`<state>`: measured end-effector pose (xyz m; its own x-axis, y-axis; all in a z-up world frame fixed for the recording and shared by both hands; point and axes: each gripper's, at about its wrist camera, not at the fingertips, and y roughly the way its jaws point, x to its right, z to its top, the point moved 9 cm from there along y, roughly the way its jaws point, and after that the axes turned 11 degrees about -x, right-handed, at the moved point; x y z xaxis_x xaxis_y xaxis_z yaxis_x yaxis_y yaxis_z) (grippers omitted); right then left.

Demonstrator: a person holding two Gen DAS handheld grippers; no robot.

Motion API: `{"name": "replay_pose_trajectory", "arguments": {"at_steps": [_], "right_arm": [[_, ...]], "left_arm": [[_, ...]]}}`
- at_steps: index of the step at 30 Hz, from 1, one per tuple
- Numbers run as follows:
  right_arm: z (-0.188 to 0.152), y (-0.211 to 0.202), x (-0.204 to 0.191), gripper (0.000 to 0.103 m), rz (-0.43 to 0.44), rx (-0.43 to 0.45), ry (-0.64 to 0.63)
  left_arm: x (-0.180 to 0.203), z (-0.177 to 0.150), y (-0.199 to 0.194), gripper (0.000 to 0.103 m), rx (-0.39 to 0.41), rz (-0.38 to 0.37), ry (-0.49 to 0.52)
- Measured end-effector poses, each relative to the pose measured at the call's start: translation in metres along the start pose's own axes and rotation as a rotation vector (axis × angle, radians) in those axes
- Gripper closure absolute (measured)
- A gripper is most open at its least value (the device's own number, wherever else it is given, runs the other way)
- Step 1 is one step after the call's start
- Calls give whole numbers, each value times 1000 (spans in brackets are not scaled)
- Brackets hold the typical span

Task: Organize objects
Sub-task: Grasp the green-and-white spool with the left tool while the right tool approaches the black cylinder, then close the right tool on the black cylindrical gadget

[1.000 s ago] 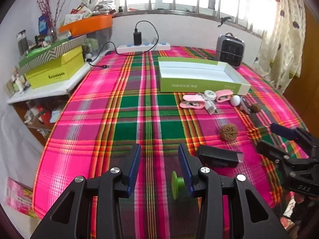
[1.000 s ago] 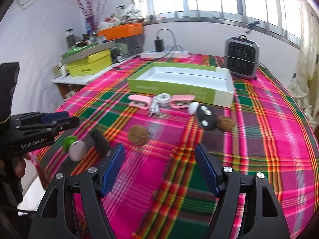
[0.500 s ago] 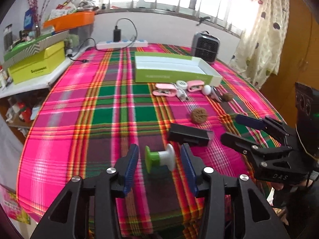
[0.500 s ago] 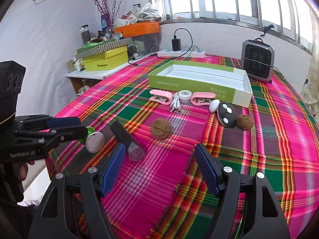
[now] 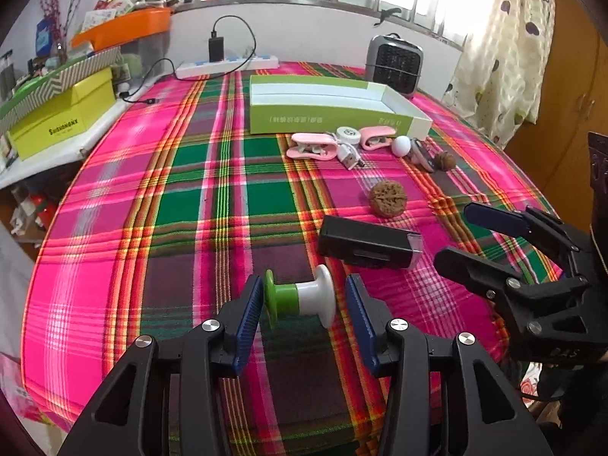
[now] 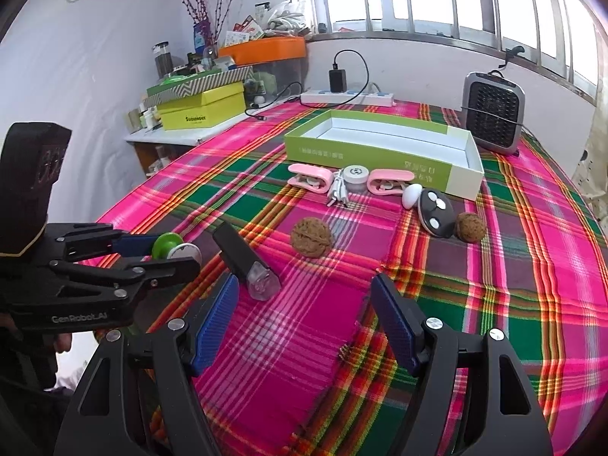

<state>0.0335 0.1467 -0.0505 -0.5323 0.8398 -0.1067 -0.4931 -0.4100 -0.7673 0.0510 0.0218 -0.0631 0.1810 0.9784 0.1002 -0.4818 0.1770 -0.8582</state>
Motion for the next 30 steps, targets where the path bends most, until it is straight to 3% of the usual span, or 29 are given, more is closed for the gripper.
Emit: {"name": "replay_pose_trajectory", "arguments": {"at_steps": [22, 30], "right_arm": [[13, 35, -38, 31, 31, -89, -173], [18, 43, -42, 37, 42, -107, -209]], "left_arm": [[-16, 2, 3, 60, -1, -60, -42], [-21, 5, 4, 60, 3, -78, -53]]}}
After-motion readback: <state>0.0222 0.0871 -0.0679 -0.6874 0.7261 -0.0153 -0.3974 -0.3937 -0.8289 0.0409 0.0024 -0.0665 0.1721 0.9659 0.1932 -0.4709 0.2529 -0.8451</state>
